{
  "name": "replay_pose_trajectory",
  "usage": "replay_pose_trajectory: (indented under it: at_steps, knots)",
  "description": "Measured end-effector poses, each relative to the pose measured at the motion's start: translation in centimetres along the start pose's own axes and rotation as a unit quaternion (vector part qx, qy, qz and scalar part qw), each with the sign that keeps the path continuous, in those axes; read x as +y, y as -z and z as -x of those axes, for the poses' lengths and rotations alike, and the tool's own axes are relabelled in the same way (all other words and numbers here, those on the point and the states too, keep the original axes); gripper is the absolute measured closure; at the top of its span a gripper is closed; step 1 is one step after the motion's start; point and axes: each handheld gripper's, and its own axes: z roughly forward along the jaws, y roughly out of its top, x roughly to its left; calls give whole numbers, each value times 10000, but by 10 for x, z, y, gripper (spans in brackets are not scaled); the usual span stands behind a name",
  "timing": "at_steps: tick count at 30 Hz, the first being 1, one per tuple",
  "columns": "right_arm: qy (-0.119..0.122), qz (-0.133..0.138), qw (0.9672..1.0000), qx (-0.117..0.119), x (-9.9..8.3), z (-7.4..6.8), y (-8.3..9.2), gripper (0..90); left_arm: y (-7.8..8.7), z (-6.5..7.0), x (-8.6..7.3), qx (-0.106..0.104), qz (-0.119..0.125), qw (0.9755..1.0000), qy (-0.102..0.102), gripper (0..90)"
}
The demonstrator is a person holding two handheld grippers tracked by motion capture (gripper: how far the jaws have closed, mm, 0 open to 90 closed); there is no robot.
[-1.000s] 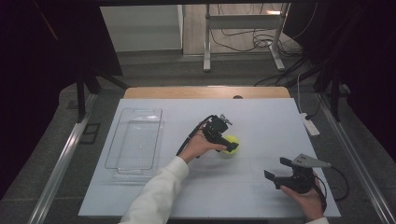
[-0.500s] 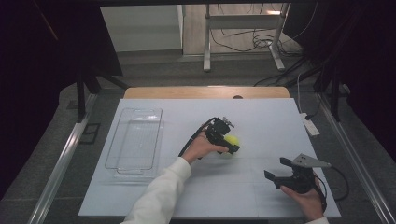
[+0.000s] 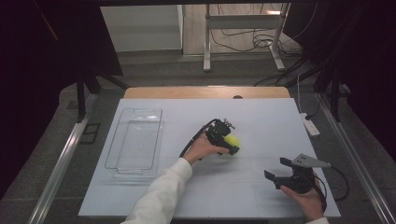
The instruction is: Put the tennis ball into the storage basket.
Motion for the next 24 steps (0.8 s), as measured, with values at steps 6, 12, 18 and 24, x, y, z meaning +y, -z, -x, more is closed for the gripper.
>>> replay_pose_trajectory:
  at_steps: [6, 12, 18, 24]
  knots:
    - [3, -1, 10000, -3, 0, 0, 0, 105, 4, 4, 1, -40, 86, 9999, -42, 250]
    - [5, -10, 10000, -18, 0, 0, 0, 105, 5, 6, 1, 7, 49, 9999, -105, 263]
    - [-4, 5, 10000, -11, 0, 0, 0, 106, 6, 6, 1, 82, 44, 9999, -128, 267]
    - [-4, 7, 10000, -12, 0, 0, 0, 106, 10, 3, 0, 107, 87, 9999, -104, 269]
